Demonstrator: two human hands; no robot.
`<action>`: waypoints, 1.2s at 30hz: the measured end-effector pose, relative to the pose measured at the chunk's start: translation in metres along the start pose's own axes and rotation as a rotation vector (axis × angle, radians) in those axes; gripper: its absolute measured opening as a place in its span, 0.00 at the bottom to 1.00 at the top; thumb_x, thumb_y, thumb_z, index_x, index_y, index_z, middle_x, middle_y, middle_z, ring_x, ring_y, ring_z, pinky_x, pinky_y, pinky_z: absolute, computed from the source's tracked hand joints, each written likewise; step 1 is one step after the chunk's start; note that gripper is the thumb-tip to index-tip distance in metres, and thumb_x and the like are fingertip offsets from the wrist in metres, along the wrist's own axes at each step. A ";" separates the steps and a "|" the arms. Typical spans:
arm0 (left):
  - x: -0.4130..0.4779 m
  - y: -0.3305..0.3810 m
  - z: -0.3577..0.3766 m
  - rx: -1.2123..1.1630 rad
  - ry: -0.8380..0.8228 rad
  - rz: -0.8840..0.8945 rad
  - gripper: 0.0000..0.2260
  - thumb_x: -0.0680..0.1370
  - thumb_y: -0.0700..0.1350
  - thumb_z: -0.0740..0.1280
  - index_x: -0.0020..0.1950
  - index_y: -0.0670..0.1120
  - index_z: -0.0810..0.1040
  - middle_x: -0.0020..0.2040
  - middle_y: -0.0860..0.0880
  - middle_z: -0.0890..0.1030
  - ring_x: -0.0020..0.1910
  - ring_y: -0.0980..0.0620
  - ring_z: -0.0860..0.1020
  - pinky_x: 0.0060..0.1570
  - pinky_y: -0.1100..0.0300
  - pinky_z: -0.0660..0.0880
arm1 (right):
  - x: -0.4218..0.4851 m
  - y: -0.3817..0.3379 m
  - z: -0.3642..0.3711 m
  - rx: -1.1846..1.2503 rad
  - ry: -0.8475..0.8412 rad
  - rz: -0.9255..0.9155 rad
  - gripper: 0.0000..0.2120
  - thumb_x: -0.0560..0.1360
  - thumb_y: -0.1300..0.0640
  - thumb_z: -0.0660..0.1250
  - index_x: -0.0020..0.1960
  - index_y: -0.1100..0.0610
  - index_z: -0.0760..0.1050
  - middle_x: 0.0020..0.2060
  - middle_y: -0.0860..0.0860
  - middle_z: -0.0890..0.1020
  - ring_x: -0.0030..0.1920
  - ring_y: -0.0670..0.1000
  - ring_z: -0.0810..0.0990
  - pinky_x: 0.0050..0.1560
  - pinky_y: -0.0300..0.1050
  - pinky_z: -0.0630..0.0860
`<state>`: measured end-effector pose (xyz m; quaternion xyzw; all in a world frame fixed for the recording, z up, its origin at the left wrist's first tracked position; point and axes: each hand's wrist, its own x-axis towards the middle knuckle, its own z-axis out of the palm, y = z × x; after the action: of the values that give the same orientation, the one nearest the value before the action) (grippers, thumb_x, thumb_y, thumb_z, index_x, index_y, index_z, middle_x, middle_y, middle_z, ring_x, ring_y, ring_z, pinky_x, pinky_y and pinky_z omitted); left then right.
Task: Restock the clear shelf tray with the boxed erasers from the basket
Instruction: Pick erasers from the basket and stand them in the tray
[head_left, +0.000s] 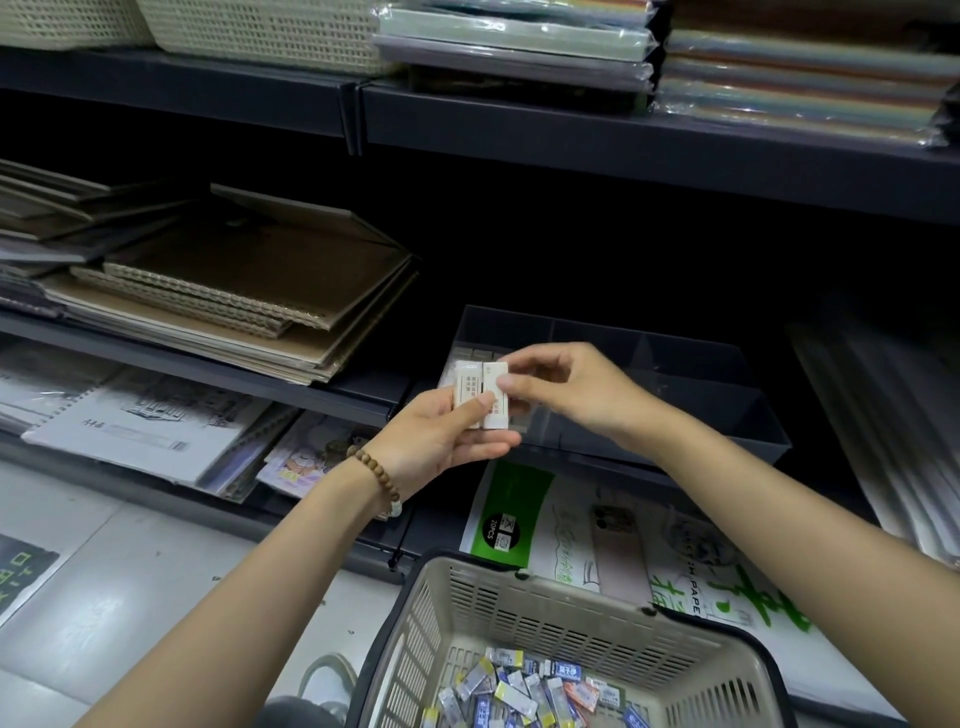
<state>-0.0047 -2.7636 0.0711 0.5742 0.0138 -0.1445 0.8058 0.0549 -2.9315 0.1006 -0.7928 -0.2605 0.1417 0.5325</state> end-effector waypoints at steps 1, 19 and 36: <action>0.000 0.000 0.001 0.002 0.000 0.007 0.10 0.81 0.43 0.58 0.59 0.42 0.74 0.49 0.45 0.84 0.42 0.51 0.84 0.38 0.65 0.79 | -0.001 0.000 0.000 0.027 0.012 0.013 0.09 0.74 0.57 0.69 0.52 0.59 0.80 0.42 0.49 0.84 0.40 0.40 0.81 0.40 0.27 0.73; 0.049 0.021 -0.005 0.666 0.125 0.325 0.09 0.75 0.43 0.69 0.55 0.46 0.77 0.42 0.43 0.84 0.40 0.53 0.83 0.42 0.63 0.80 | 0.007 0.025 -0.050 -0.149 0.164 0.077 0.08 0.74 0.64 0.68 0.52 0.60 0.72 0.41 0.51 0.81 0.37 0.46 0.81 0.39 0.34 0.79; 0.067 0.009 -0.009 1.034 0.152 0.468 0.07 0.72 0.46 0.73 0.49 0.50 0.83 0.40 0.55 0.83 0.40 0.58 0.81 0.42 0.69 0.76 | 0.001 0.028 -0.039 -0.088 0.205 -0.063 0.05 0.75 0.61 0.67 0.47 0.52 0.75 0.41 0.49 0.82 0.39 0.43 0.82 0.41 0.34 0.78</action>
<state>0.0627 -2.7668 0.0642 0.8903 -0.1283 0.0918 0.4272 0.0823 -2.9694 0.0898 -0.8172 -0.2355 0.0317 0.5251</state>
